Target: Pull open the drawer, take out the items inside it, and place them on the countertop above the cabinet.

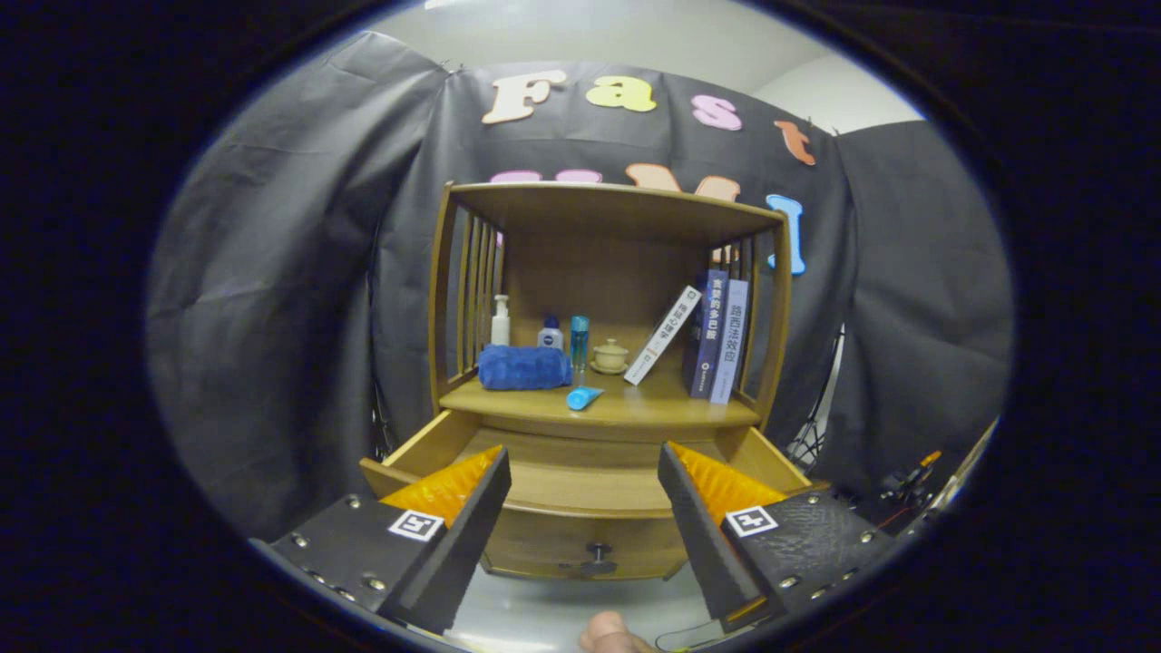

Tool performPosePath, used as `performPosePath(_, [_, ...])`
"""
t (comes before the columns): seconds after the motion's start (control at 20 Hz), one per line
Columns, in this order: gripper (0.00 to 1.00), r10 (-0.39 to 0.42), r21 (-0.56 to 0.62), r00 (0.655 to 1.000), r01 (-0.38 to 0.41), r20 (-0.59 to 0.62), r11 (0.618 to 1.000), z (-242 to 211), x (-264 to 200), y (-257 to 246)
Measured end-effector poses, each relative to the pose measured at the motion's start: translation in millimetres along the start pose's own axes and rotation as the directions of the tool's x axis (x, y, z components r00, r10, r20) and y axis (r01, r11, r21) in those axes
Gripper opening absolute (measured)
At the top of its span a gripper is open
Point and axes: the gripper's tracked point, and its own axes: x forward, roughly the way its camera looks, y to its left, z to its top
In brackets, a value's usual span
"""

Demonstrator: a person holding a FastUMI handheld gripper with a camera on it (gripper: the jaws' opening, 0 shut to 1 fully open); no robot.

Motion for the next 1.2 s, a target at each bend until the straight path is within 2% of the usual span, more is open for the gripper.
performPosePath(0.2, [0.97, -0.005, 0.048, 1.0, 0.004, 0.027, 0.999, -24.6, -11.7, -5.4])
performPosePath(0.45, [0.97, 0.015, 0.058, 1.0, -0.014, -0.014, 0.998, -64.1, -13.7, -6.0])
performPosePath(1.2, [0.98, 0.003, 0.096, 0.998, 0.004, -0.07, 0.995, -149.2, 34.7, -10.3])
